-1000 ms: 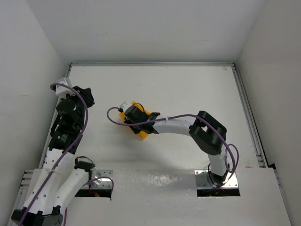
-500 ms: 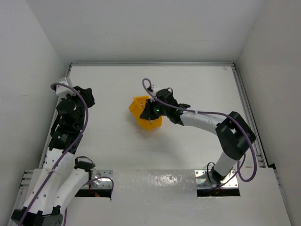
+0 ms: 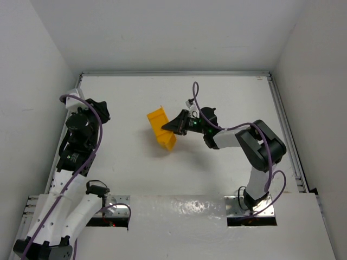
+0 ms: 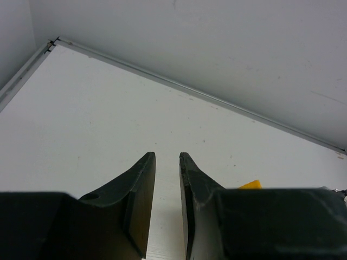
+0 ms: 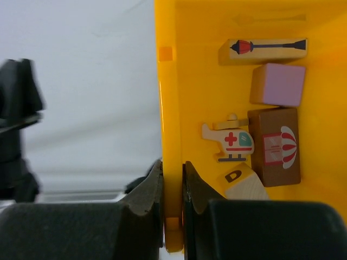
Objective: Build the wood block tower
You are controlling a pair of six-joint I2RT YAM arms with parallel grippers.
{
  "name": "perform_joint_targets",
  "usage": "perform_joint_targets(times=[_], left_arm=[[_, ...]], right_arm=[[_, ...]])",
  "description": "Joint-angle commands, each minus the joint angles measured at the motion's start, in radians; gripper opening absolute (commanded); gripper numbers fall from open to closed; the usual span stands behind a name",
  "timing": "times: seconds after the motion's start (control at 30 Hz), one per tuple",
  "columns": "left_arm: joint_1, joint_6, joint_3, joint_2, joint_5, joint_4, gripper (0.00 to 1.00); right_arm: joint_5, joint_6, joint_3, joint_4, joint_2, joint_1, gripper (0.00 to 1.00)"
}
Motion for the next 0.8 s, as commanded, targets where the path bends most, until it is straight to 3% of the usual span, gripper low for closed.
perform_joint_targets(times=[0.0, 0.07, 0.3, 0.47, 0.6, 0.77], left_arm=[[0.013, -0.006, 0.015, -0.005, 0.009, 0.038, 0.22], [0.013, -0.006, 0.015, -0.005, 0.007, 0.036, 0.22], [0.013, -0.004, 0.016, -0.002, 0.006, 0.035, 0.22], [0.013, -0.006, 0.018, -0.002, 0.0, 0.03, 0.22], [0.015, -0.007, 0.019, -0.002, 0.01, 0.036, 0.22], [0.016, -0.007, 0.018, 0.0, -0.007, 0.03, 0.22]], right_arm=[[-0.054, 0.302, -0.006, 0.524, 0.045, -0.03, 0.0], [-0.046, 0.412, -0.011, 0.623, 0.106, -0.039, 0.0], [-0.023, 0.516, -0.026, 0.784, 0.152, -0.068, 0.0], [-0.019, 0.493, -0.055, 0.782, 0.145, -0.076, 0.0], [-0.016, 0.54, 0.078, 0.785, 0.242, -0.077, 0.0], [0.012, 0.37, -0.106, 0.782, 0.088, -0.074, 0.0]])
